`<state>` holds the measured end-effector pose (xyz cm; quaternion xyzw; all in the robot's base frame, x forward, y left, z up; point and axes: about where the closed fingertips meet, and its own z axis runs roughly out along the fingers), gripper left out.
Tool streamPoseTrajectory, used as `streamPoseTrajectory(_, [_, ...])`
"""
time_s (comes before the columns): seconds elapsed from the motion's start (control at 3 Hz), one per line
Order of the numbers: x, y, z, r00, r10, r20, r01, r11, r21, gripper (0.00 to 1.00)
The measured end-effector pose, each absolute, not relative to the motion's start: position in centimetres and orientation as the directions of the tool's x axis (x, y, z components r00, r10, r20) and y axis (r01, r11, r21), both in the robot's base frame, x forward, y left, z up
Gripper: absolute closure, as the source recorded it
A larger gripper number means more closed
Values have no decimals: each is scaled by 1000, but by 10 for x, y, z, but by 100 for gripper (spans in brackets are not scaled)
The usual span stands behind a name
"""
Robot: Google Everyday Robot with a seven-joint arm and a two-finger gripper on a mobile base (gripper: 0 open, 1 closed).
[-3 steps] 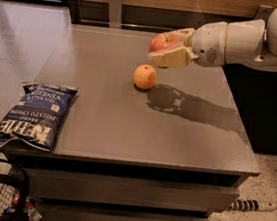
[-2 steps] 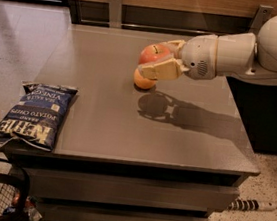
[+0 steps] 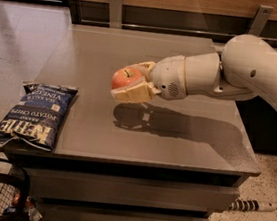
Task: Move apple near blue chip bag
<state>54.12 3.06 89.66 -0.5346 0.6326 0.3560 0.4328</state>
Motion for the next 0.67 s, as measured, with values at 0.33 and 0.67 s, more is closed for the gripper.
streamPoseTrajectory(0.33, [531,57,874,-26,-392,-919,-995,100,-15,100])
streamPoseTrajectory(0.67, [519,88,847,0,-411,-912,-1000,-1,0,100])
